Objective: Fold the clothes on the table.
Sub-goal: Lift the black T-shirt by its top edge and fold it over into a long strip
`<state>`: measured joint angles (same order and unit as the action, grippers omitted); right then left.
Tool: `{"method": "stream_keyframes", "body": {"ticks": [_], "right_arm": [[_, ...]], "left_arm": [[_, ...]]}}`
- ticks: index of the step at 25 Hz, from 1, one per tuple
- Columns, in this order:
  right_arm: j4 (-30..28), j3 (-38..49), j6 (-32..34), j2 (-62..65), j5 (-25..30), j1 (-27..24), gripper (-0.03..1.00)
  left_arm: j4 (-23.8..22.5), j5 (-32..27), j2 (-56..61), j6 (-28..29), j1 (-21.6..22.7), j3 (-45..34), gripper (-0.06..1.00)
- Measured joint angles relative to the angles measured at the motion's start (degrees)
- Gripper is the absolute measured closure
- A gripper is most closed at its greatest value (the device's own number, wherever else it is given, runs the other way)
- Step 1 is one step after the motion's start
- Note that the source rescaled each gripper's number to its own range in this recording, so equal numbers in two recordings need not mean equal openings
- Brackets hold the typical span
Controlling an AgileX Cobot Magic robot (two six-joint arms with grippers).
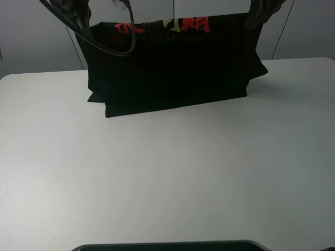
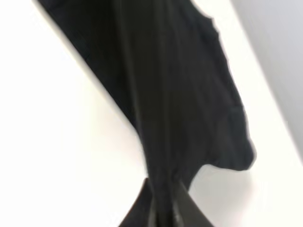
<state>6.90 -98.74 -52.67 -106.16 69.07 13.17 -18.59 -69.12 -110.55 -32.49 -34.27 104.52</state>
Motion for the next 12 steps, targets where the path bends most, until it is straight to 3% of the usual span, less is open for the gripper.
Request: {"method": "stream_keyframes", "body": {"ticks": [3, 7, 12], "right_arm": [[0.0, 1.8, -0.6, 1.7, -0.9, 0.0, 0.97], [-0.1, 1.9, -4.2, 2.4, -11.5, 0.0, 0.97], [-5.1, 1.9, -5.4, 2.4, -24.6, 0.0, 0.97]], "left_arm": [[-2.7, 2.4, 2.3, -0.4, 0.9, -1.9, 0.94], [-7.8, 9.5, 3.8, 2.8, 3.8, -1.7, 0.94], [-7.9, 17.3, 3.9, 7.0, 6.8, -1.6, 0.94]]}}
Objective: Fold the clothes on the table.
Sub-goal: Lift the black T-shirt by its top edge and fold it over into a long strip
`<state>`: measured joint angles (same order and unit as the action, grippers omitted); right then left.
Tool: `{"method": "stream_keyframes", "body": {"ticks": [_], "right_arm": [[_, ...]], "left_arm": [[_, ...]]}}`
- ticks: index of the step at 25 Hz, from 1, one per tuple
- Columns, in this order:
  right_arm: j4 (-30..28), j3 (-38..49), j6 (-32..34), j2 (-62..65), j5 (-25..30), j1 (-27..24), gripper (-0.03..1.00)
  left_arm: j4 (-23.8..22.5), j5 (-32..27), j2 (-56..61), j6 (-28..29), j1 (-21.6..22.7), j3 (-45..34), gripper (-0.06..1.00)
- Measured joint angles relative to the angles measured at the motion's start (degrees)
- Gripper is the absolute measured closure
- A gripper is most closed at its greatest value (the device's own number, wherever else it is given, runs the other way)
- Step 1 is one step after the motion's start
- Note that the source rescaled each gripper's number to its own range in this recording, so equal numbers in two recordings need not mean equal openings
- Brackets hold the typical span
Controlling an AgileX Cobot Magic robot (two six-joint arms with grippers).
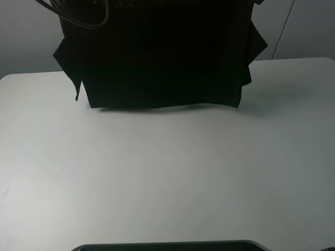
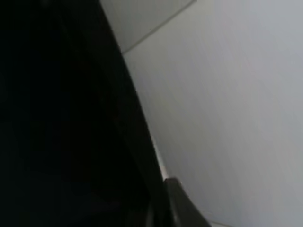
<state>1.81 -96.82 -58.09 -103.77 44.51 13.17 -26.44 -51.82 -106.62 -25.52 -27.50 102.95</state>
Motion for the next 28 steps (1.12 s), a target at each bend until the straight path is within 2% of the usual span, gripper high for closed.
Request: {"method": "stream_keyframes", "body": {"ticks": [3, 5, 7, 9, 11, 13, 17, 22, 26, 28], "right_arm": [[-2.3, 0.0, 1.3, 0.0, -2.3, 0.0, 0.97], [-1.8, 0.0, 1.9, 0.0, -0.4, 0.0, 0.97], [1.1, 0.1, 2.3, 0.0, 5.1, 0.0, 0.97], [5.7, 2.3, 2.3, 0.2, 12.9, 0.0, 0.97], [11.0, 6.4, 2.3, 0.2, 18.5, 0.0, 0.97], [14.4, 13.0, 2.3, -0.2, 21.9, 0.0, 0.97], [15.9, 26.7, 1.8, -1.3, 22.8, 0.0, 0.97], [19.7, 35.8, 1.7, -1.4, 25.1, 0.0, 0.97], [21.4, 37.1, 1.1, -1.4, 25.0, 0.0, 0.97], [21.4, 37.2, 0.4, -1.4, 20.1, 0.0, 0.97]], "left_arm": [[1.4, 2.0, 0.1, 1.5, 0.3, 0.0, 0.94], [5.0, -0.9, 0.1, -1.4, 0.1, 0.1, 0.94], [9.9, -7.9, 0.2, -6.5, -0.1, 0.1, 0.94], [15.8, -14.8, 0.2, -11.6, -0.2, -0.8, 0.94], [20.7, -16.4, 0.9, -13.2, -0.3, -3.8, 0.94], [25.2, -17.1, 1.7, -13.6, -0.3, -8.8, 0.94], [30.6, -17.4, 3.4, -14.2, -0.5, -22.0, 0.94], [32.8, -17.5, 7.1, -15.9, -0.6, -40.0, 0.94], [34.2, -17.8, 10.2, -18.0, -0.9, -44.2, 0.94], [34.3, -17.1, 11.2, -18.7, -1.0, -44.2, 0.94]]}}
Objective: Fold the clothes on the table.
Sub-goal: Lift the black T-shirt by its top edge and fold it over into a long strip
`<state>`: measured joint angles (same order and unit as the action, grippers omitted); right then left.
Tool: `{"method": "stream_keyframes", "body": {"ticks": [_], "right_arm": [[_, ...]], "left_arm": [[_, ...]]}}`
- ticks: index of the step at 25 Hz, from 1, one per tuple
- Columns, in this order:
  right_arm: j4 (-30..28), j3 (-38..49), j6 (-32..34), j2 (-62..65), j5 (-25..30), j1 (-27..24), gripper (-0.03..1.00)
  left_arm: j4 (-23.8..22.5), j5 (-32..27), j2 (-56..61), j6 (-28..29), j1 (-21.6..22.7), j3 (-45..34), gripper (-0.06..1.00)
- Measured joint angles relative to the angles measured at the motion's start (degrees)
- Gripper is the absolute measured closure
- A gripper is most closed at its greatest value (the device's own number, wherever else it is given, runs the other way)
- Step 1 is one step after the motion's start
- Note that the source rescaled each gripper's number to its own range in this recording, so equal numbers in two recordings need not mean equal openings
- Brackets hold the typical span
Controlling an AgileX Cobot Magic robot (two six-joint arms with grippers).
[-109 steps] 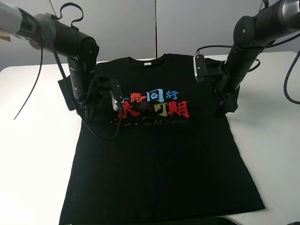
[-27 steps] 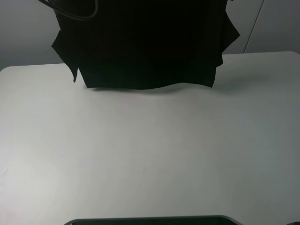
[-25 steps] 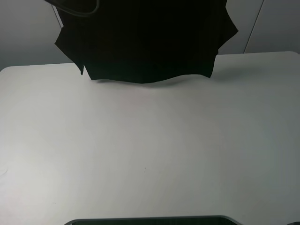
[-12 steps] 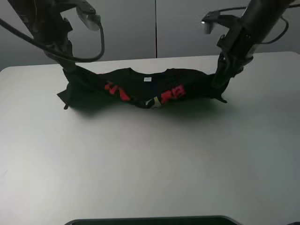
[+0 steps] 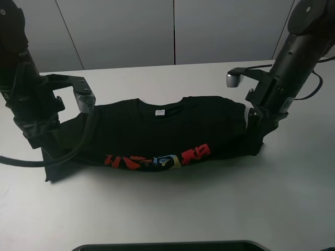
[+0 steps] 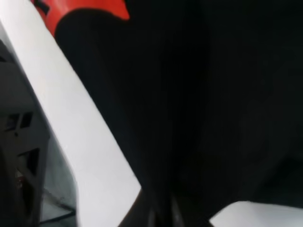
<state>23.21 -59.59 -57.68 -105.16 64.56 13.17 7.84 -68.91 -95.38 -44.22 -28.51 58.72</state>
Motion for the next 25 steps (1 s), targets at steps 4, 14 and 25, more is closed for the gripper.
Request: {"method": "stream_keyframes", "body": {"ticks": [4, 14, 25], "right_arm": [[1.4, 0.0, -2.2, 0.1, -15.3, 0.0, 0.97], [2.0, 0.0, -9.1, -0.6, -40.5, 0.0, 0.97], [2.2, -0.1, -11.0, -11.7, -57.7, 0.0, 0.97]], "left_arm": [[-4.2, 11.8, 0.2, -0.1, 0.0, 1.1, 0.94], [-30.8, 31.1, -5.0, 18.5, 0.0, 1.4, 0.94], [-37.2, 43.3, -15.6, 25.8, -0.1, 1.5, 0.94]]}}
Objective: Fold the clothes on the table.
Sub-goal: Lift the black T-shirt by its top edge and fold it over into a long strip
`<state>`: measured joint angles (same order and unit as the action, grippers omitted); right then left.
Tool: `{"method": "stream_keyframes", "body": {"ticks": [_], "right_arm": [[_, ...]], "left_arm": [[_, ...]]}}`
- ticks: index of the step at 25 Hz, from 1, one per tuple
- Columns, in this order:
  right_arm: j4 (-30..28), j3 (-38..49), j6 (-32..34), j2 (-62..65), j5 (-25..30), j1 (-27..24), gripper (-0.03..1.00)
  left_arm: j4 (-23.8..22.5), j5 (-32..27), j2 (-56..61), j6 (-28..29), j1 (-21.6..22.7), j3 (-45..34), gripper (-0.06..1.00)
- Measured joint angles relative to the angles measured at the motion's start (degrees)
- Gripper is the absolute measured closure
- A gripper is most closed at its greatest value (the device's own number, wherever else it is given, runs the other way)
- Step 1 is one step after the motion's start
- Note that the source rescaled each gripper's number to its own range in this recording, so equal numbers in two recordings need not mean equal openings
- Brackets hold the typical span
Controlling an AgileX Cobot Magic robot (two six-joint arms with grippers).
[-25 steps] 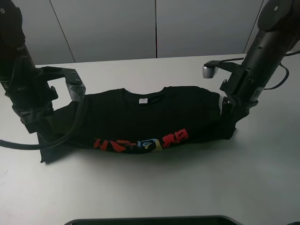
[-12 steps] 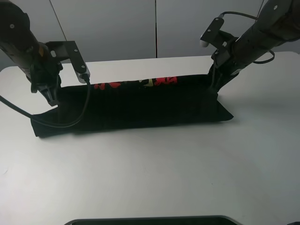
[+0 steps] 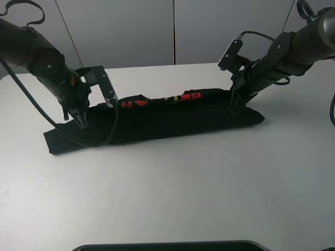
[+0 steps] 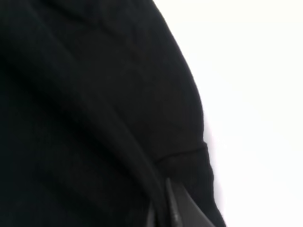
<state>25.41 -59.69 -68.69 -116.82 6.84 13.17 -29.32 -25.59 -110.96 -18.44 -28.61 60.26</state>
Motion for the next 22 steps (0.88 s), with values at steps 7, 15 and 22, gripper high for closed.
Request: {"method": "stream_keyframes", "body": {"ticks": [7, 15, 22], "right_arm": [[-0.2, -1.9, 0.2, 0.0, -3.6, 0.1, 0.97], [0.2, -5.1, 4.9, -3.3, -3.4, 0.1, 0.56], [2.5, -5.5, 7.9, -4.2, -13.0, 0.1, 0.17]], "left_arm": [[-3.7, 1.5, -0.3, 1.6, 0.0, 0.3, 0.94], [-4.4, 0.7, -0.3, 1.7, 0.0, 0.3, 0.77], [-5.2, 0.1, -0.3, 3.2, 0.0, 0.3, 0.13]]}}
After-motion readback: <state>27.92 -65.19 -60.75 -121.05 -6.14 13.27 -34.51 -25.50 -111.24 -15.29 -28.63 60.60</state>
